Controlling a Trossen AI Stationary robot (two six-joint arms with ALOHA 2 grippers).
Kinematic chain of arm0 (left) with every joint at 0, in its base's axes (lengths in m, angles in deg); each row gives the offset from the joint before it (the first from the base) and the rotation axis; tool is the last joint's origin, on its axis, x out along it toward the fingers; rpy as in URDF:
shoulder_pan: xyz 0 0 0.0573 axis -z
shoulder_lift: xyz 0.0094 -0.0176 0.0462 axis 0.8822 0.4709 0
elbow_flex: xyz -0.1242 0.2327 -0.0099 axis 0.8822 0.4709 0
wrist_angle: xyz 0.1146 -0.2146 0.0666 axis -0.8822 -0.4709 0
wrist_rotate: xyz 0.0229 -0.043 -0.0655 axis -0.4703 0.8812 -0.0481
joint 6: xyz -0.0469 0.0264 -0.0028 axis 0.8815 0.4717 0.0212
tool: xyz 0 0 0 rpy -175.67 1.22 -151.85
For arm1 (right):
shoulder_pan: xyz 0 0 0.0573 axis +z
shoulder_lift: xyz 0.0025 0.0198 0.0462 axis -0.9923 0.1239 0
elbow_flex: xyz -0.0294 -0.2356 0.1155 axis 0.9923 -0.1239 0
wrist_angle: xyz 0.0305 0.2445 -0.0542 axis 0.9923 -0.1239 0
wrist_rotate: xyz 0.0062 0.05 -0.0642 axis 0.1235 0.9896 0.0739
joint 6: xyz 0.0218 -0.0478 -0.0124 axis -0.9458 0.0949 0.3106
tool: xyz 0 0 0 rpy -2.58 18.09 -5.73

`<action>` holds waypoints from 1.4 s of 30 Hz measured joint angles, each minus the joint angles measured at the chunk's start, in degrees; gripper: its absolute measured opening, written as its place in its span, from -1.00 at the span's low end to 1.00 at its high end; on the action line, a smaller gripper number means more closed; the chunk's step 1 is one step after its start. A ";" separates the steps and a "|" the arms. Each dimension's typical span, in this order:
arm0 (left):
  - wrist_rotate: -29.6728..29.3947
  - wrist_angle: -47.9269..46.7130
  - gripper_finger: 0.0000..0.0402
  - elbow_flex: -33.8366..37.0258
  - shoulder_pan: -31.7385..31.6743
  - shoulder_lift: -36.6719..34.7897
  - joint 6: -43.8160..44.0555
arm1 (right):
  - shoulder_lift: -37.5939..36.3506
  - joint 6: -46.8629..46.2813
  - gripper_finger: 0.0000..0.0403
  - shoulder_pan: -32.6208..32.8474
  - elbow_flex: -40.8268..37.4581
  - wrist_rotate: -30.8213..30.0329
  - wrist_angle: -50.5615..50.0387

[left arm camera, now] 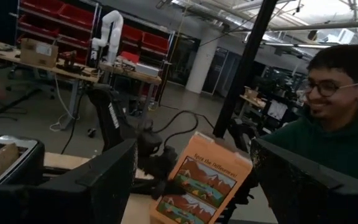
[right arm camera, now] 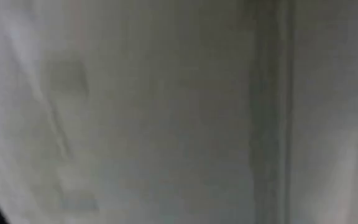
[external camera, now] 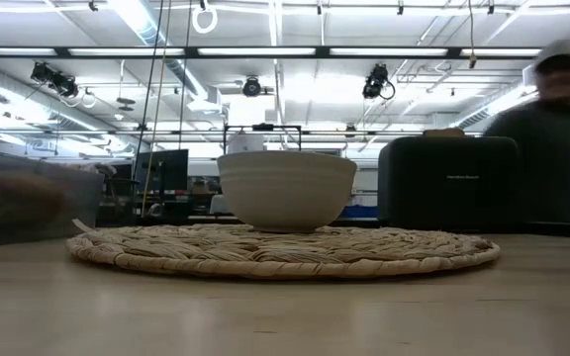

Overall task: Arrange a breakfast setting
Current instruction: Pour the cereal into the white bowl

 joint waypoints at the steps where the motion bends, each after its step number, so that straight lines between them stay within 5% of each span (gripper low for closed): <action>1: 0.00 -0.46 0.58 0.00 -0.09 -0.02 -0.08 | -0.63 -0.16 0.53 0.23 0.89 0.06 -1.74; 15: 0.00 -3.65 0.58 0.00 -0.68 0.00 -2.38 | -10.97 1.90 0.51 0.63 15.07 -4.75 -42.18; 31: -0.66 -4.06 0.58 0.04 -7.25 1.46 -6.81 | -19.72 0.40 0.69 0.61 15.46 -7.34 -49.61; 42: -3.16 10.65 0.58 0.09 -5.51 16.39 -4.14 | -25.54 5.05 0.63 0.41 17.26 -17.65 -51.30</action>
